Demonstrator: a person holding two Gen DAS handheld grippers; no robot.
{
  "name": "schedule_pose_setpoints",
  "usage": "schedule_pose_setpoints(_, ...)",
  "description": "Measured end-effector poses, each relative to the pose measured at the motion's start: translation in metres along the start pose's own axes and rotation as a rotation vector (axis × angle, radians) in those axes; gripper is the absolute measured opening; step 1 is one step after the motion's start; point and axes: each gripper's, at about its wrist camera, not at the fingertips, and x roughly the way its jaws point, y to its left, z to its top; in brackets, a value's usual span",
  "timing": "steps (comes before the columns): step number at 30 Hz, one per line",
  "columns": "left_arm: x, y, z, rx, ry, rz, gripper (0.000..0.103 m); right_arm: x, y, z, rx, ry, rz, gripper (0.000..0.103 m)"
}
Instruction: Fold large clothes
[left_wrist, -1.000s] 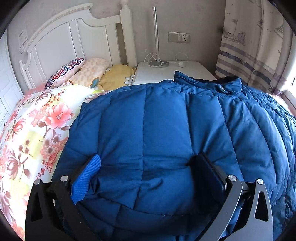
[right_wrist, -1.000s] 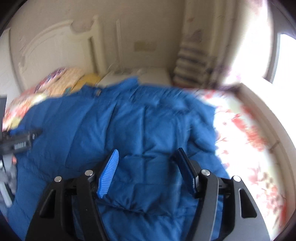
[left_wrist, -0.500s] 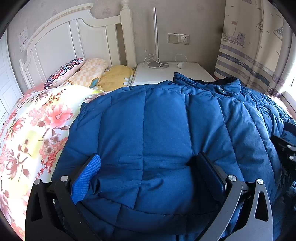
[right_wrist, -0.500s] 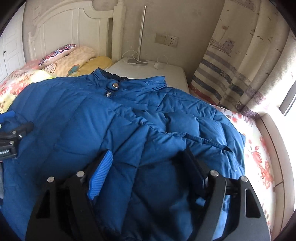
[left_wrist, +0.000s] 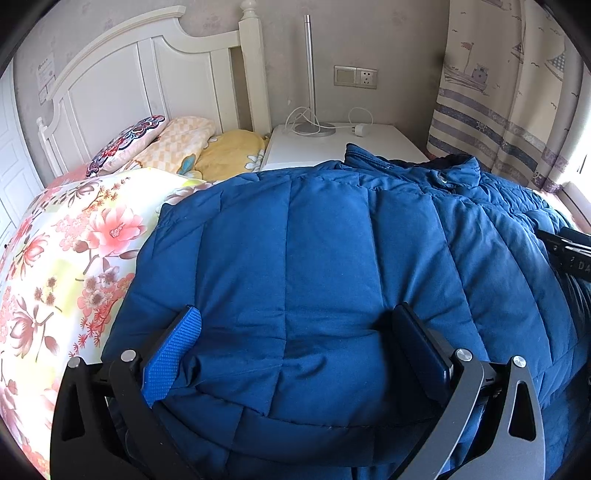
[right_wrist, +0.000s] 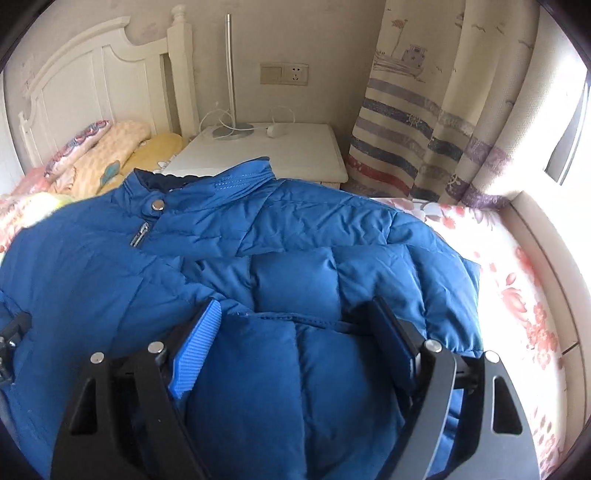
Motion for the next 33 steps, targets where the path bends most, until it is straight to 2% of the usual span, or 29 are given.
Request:
schedule_pose_setpoints(2,0.000,0.000,0.000,0.001,-0.001,0.003,0.099,-0.011,-0.001,0.000,0.015,-0.001,-0.007,0.078)
schedule_pose_setpoints(4,0.000,0.000,0.000,-0.001,0.000,0.000,0.099,-0.037,0.006,-0.005,-0.007,-0.057,-0.079,0.080)
schedule_pose_setpoints(6,0.001,0.000,0.000,0.000,0.000,0.002,0.099,-0.068,0.027,-0.016,-0.088,-0.135,-0.084,0.080)
schedule_pose_setpoints(9,0.001,0.001,0.001,0.001,0.000,0.003,0.099,-0.074,0.049,-0.032,-0.195,-0.117,-0.047,0.084)
schedule_pose_setpoints(11,0.001,0.001,0.000,0.001,-0.002,0.002,0.099,-0.054,0.059,-0.045,-0.242,-0.052,-0.046,0.086)
schedule_pose_setpoints(14,0.002,0.001,0.001,0.001,-0.002,0.002,0.099,-0.041,0.055,-0.050,-0.215,-0.042,-0.029,0.091)
schedule_pose_setpoints(25,0.002,0.001,0.000,-0.019,-0.004,-0.016,0.099,-0.032,0.047,-0.048,-0.166,-0.013,0.023,0.093)
schedule_pose_setpoints(29,-0.001,-0.003,-0.001,0.008,0.015,0.008,0.099,-0.038,0.046,-0.049,-0.171,-0.006,0.043,0.093)
schedule_pose_setpoints(31,-0.018,-0.002,-0.004,0.007,0.033,0.040,0.099,-0.056,0.045,-0.053,-0.153,0.011,0.042,0.092)
schedule_pose_setpoints(33,-0.058,-0.006,-0.016,0.001,-0.046,-0.019,0.099,-0.091,0.044,-0.066,-0.128,-0.020,0.094,0.093)
